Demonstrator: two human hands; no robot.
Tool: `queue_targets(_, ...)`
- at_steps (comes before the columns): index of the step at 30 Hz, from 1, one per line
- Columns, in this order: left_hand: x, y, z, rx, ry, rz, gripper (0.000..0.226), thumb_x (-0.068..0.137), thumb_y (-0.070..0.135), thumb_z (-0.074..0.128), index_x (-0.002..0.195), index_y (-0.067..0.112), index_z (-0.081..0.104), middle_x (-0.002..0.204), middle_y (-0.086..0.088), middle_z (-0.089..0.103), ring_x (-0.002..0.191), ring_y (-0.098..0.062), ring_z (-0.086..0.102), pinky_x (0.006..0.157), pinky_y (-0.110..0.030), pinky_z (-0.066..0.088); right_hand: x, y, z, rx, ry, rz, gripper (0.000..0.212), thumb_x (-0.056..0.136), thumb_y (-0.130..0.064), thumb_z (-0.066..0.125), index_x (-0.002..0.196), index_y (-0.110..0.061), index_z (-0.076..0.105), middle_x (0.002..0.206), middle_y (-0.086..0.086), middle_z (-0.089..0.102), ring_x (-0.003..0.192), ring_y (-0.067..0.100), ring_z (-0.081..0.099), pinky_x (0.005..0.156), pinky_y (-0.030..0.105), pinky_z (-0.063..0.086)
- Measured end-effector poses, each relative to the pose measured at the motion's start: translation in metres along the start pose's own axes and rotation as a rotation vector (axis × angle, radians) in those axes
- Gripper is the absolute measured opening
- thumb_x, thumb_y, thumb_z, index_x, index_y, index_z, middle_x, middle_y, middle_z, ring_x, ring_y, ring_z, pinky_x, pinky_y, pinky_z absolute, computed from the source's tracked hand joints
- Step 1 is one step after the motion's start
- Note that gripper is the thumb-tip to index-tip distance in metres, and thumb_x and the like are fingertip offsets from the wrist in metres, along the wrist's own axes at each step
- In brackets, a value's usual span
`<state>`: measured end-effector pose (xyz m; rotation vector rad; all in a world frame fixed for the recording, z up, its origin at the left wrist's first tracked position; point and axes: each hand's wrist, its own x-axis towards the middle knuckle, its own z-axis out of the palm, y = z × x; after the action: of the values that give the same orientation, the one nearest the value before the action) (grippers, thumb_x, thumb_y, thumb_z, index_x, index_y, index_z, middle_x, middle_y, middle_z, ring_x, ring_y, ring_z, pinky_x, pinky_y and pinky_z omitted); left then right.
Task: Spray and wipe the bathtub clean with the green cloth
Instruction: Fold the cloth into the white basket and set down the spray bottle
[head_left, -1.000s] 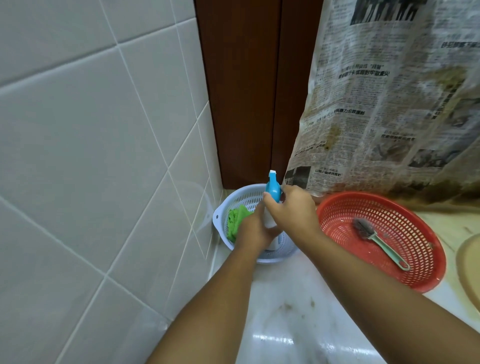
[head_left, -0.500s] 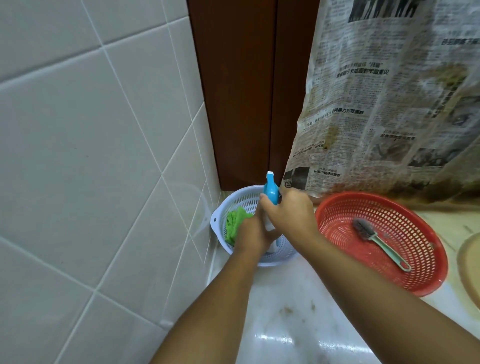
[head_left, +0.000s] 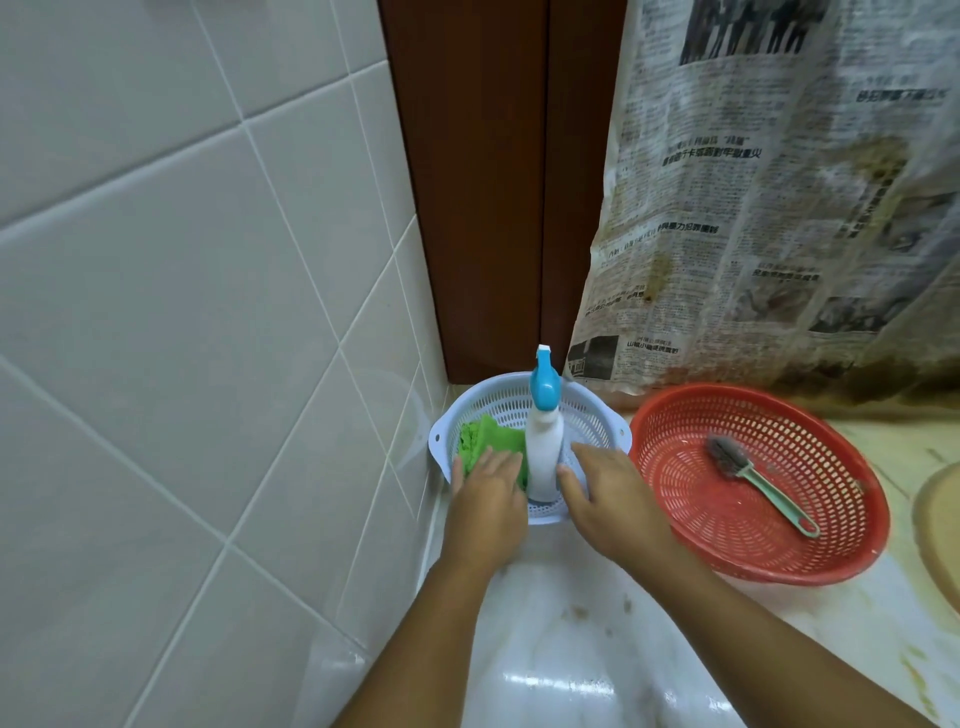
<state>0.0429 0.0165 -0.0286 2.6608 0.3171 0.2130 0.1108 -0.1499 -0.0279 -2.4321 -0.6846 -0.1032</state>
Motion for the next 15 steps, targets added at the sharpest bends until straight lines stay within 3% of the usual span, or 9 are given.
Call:
queue_targets(3,-0.007,-0.007,0.003,0.055,-0.045,0.025,0.052,0.106,0.033,0.029,0.152,0.02,0.048,0.159,0.004,0.046,0.158,-0.016,0.02,0.127,-0.042,-0.011,-0.007,0.009,0.01,-0.065,-0.043,-0.055,0.033,0.099,-0.047,0.035,0.094,-0.024,0.058,0.087,-0.008,0.059,0.09,0.016,0.052,0.104,0.039,0.037)
queue_targets(5,-0.01,-0.009,0.003,0.031,-0.043,0.007,0.049,0.109,0.037,0.03,0.15,0.021,0.051,0.16,0.006,0.045,0.158,-0.014,0.017,0.125,-0.038,-0.014,-0.01,0.012,0.013,-0.112,-0.071,-0.082,0.035,0.098,-0.047,0.034,0.099,-0.022,0.058,0.09,-0.008,0.057,0.095,0.016,0.052,0.117,0.043,0.029)
queue_targets(9,-0.013,-0.012,0.001,0.017,-0.034,-0.006,0.045,0.11,0.038,0.037,0.15,0.024,0.052,0.162,0.007,0.042,0.159,-0.013,0.012,0.123,-0.034,-0.018,-0.012,0.012,0.012,-0.163,-0.072,-0.109,0.032,0.099,-0.046,0.033,0.097,-0.022,0.055,0.089,-0.01,0.05,0.097,0.015,0.048,0.121,0.047,0.027)
queue_targets(15,-0.012,-0.013,0.001,0.044,-0.044,-0.011,0.047,0.11,0.04,0.036,0.152,0.025,0.05,0.163,0.007,0.041,0.159,-0.012,0.011,0.125,-0.039,-0.017,-0.012,0.013,0.013,-0.19,-0.08,-0.119,0.028,0.103,-0.042,0.04,0.106,-0.021,0.059,0.094,-0.01,0.053,0.103,0.014,0.049,0.124,0.046,0.022)
